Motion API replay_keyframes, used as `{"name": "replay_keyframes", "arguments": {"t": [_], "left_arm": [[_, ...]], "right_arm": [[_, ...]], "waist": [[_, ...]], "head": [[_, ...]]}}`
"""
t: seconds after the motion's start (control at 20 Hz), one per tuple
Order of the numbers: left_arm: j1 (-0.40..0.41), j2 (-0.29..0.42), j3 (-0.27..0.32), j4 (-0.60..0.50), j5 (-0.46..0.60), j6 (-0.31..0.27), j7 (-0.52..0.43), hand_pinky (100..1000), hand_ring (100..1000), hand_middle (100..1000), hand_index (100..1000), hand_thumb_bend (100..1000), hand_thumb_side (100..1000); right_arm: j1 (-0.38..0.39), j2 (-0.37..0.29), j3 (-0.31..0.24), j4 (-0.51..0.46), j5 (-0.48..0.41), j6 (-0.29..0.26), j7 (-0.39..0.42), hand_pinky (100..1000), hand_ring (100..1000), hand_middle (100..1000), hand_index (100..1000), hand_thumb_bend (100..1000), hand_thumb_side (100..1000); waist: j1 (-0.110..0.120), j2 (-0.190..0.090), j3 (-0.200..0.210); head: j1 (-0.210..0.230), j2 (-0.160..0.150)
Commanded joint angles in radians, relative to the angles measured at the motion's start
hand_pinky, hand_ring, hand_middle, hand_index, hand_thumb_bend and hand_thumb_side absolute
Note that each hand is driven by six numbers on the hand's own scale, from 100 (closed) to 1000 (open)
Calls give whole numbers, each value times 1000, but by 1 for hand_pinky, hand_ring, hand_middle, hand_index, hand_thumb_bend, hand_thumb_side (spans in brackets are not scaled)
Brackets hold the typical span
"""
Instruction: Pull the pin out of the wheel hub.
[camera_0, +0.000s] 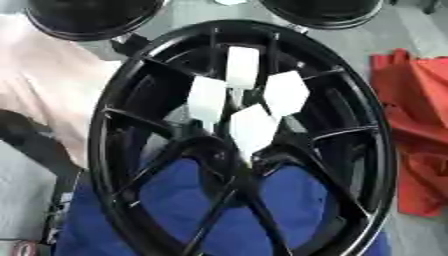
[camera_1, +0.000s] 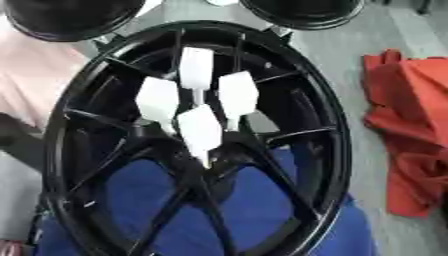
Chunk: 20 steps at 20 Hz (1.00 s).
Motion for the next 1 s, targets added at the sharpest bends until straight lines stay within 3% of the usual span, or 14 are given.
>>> {"name": "replay_keyframes", "arguments": {"t": [0.05,0.35,0.5,0.6,0.8,1.0], "left_arm": [[-2,17,22,-15,-21,6,3,703,720,658,785,163,768],[-2,19,19,-15,-30,11,5,704,719,657,785,159,771],[1,22,18,-15,-32,11,4,704,720,657,785,159,770],[4,24,17,-15,-33,13,3,704,719,657,785,159,771],[15,30,15,-15,-34,16,2,704,720,657,785,158,771],[21,35,10,-15,-33,21,-1,704,720,656,784,157,773]], "right_arm": [[-12,-35,-14,-9,0,-2,1,742,598,683,669,100,747],[-22,-49,-10,-3,1,2,9,749,604,692,679,100,733],[-40,-105,15,19,37,25,100,784,639,715,709,100,702],[-57,-156,39,40,101,51,255,820,681,734,740,100,697],[-96,-263,73,66,299,72,661,867,745,754,787,100,615],[-139,-336,109,42,416,42,931,896,781,765,814,100,537]], "waist": [[0,-11,1],[0,-3,4],[-2,-5,4],[-3,-9,3],[-10,-19,-3],[-17,-26,-6]], "head": [[5,-13],[6,-17],[6,-11],[7,-7],[10,3],[12,10]]}}
